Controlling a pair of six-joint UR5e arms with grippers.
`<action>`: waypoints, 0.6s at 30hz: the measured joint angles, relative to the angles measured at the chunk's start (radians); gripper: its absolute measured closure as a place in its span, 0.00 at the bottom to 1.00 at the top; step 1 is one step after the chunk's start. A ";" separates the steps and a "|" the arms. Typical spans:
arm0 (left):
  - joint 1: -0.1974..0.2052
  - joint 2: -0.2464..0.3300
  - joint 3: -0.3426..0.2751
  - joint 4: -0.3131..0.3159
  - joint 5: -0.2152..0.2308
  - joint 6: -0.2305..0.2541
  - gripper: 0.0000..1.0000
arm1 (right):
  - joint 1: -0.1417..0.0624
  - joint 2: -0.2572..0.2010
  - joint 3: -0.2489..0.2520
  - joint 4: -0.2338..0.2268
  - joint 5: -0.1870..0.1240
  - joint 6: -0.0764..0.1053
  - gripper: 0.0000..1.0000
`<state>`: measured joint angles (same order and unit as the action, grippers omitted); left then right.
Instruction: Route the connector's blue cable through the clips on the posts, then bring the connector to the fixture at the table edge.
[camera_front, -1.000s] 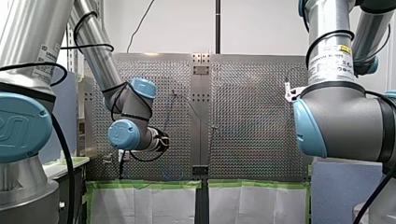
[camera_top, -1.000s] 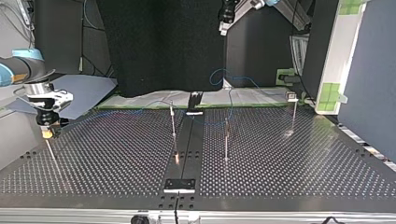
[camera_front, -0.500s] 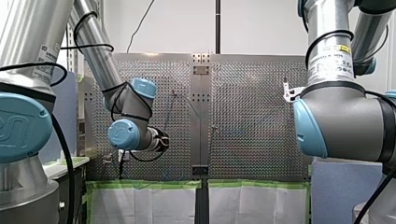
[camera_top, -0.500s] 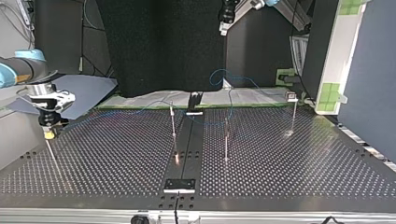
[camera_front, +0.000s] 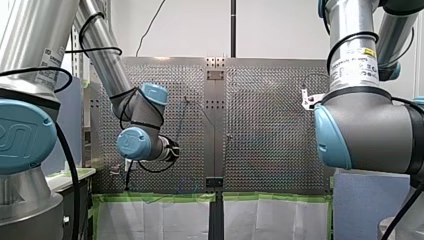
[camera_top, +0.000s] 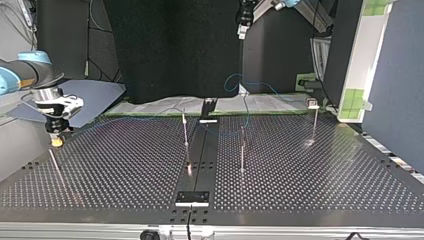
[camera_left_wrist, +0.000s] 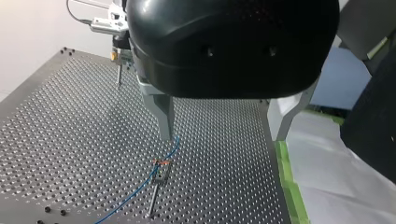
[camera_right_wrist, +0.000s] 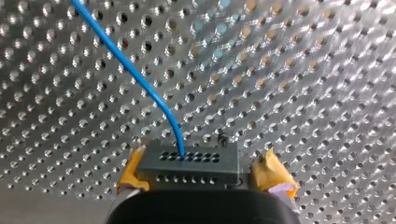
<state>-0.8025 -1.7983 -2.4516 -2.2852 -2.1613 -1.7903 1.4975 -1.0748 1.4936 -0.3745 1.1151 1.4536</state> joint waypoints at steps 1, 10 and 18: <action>0.001 0.000 0.002 -0.002 -0.002 0.006 0.00 | 0.001 0.000 0.000 0.000 0.001 0.000 0.00; 0.003 0.001 0.011 -0.019 -0.021 0.042 0.00 | 0.009 -0.003 -0.012 -0.003 0.002 0.004 0.00; 0.003 0.002 0.011 -0.021 -0.022 0.044 0.00 | 0.010 -0.003 -0.012 -0.003 0.002 0.004 0.00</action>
<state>-0.7995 -1.7968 -2.4402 -2.3057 -2.1835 -1.7468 1.5071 -1.0778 1.4814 -0.3777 1.1169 1.4576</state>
